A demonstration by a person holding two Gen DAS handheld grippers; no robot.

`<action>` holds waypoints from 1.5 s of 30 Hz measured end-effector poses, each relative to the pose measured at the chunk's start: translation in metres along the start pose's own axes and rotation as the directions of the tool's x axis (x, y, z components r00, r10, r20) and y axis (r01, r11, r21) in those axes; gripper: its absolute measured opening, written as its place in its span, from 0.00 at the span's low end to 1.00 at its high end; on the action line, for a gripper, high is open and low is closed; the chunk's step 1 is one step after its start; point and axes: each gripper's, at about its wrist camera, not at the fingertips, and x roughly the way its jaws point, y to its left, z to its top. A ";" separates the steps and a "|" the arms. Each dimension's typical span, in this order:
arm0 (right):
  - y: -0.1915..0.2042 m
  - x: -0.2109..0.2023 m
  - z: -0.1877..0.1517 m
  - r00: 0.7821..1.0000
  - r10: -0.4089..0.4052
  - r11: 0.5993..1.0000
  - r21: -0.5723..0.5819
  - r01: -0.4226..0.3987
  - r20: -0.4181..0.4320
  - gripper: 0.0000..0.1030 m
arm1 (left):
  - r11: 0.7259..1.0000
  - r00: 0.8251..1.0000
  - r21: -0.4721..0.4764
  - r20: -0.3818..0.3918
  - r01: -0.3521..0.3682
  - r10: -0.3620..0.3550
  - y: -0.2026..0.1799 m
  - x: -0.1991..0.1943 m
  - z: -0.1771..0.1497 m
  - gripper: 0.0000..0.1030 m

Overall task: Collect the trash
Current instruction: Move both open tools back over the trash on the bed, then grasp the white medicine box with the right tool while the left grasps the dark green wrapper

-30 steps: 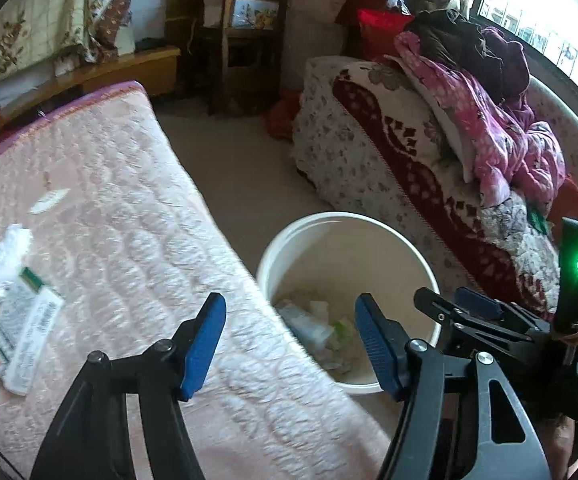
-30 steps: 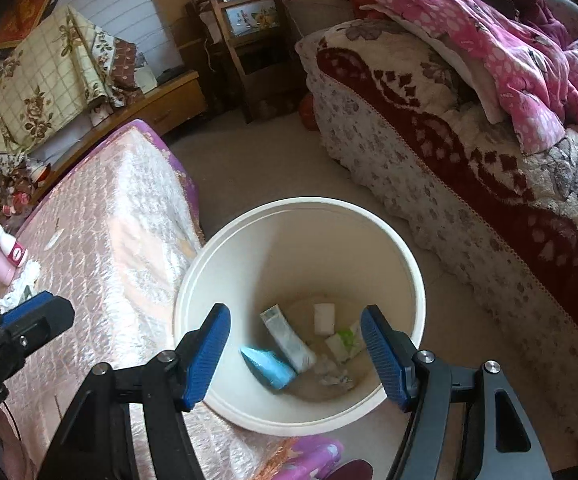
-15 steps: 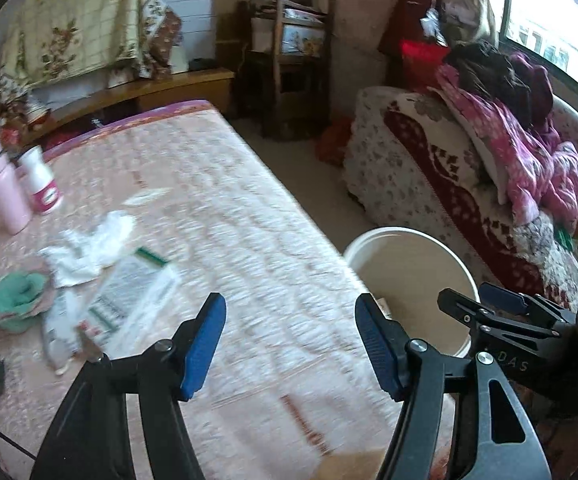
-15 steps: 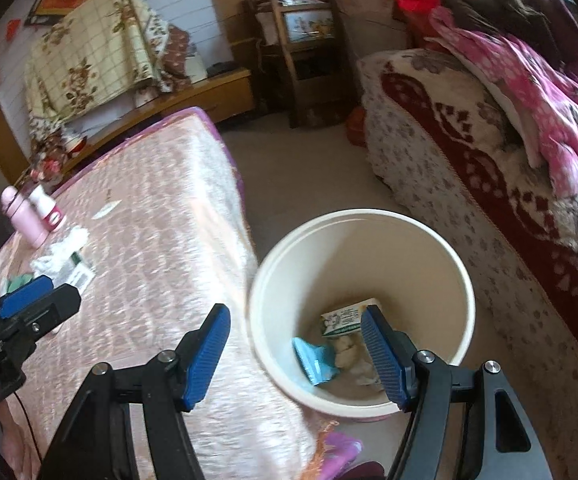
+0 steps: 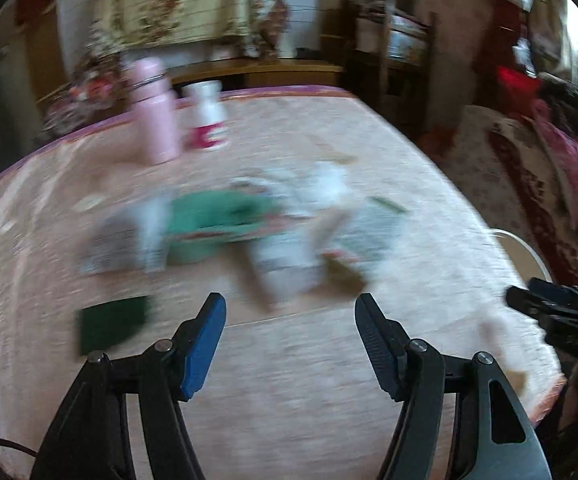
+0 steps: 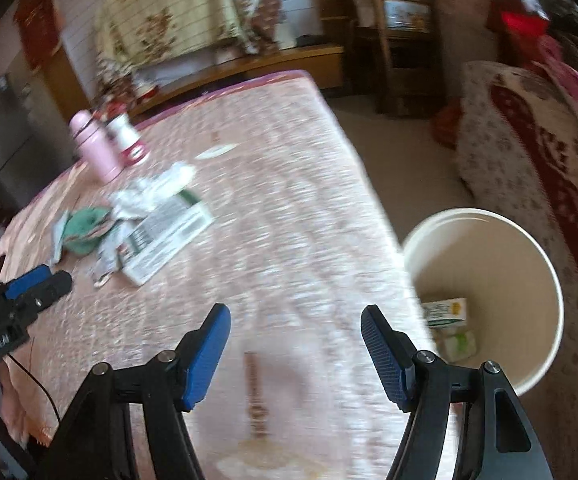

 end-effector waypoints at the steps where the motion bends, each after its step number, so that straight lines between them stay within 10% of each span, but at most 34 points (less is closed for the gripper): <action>1: 0.006 0.002 0.000 1.000 0.007 1.000 -0.013 -0.007 -0.005 0.69 | 1.000 1.000 -0.008 -0.002 -0.028 0.028 0.016 -0.001 -0.001 0.66; 8: 0.054 0.019 0.004 0.998 0.058 0.994 -0.091 -0.061 -0.036 0.69 | 0.953 0.961 -0.123 -0.046 -0.276 0.272 0.142 0.016 0.004 0.66; 13: 0.082 0.039 0.023 0.997 0.071 0.993 -0.095 -0.074 -0.040 0.69 | 0.929 0.939 -0.157 -0.130 -0.336 0.318 0.190 0.048 0.007 0.66; 26: 0.147 0.110 0.083 0.998 -0.049 0.978 -0.204 0.038 -0.048 0.69 | 0.984 0.980 -0.097 -0.148 -0.150 0.135 0.154 0.017 -0.036 0.66; 34: 0.096 0.089 0.062 0.988 -0.142 0.960 -0.252 0.122 -0.061 0.69 | 0.994 0.991 -0.078 -0.117 -0.070 0.061 0.142 0.006 -0.032 0.66; 45: 0.049 0.055 0.047 0.999 0.001 0.998 -0.058 -0.004 -0.041 0.72 | 0.998 0.997 0.044 -0.074 0.041 -0.038 0.088 0.033 -0.001 0.78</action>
